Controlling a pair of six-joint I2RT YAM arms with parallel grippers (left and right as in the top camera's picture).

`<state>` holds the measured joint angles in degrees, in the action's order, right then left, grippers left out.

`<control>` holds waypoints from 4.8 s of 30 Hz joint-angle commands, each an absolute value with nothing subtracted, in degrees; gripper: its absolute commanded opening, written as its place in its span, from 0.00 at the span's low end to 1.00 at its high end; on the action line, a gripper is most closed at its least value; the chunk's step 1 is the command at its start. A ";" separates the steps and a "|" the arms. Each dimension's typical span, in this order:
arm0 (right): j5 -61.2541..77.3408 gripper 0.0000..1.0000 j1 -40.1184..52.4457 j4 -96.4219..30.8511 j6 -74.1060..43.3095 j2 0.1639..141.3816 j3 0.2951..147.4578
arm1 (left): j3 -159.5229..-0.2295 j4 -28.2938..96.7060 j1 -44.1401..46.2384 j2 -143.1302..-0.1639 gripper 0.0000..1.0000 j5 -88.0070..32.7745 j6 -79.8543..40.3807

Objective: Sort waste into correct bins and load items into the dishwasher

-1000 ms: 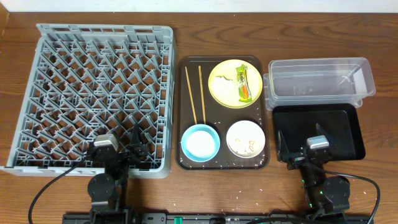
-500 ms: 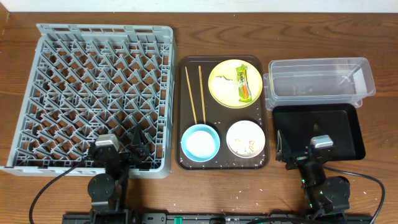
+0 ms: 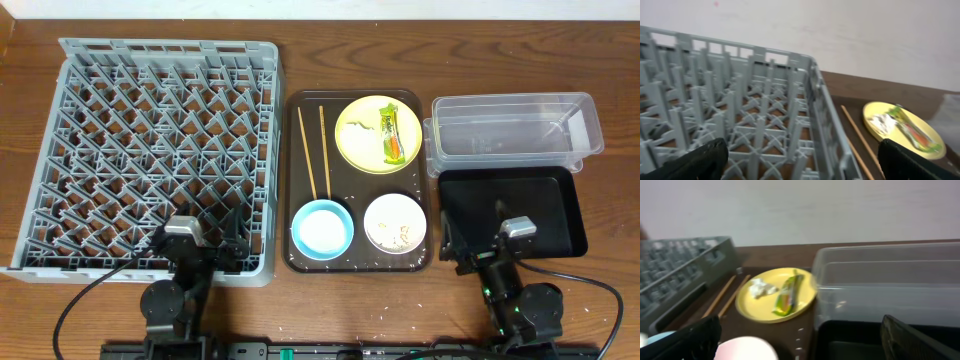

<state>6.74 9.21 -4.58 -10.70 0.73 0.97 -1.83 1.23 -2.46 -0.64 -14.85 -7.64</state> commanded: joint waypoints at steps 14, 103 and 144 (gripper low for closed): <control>20.05 0.99 8.69 -37.34 -12.49 39.68 44.99 | -44.51 26.72 -2.28 -33.08 0.96 -33.17 -9.93; 58.52 0.01 29.80 -11.51 -8.38 75.13 73.06 | -68.86 36.93 4.95 -58.35 0.64 -87.18 -15.35; 23.79 0.87 28.51 -43.68 -8.10 75.33 73.01 | -68.58 67.57 -29.74 -74.94 0.56 6.15 -29.71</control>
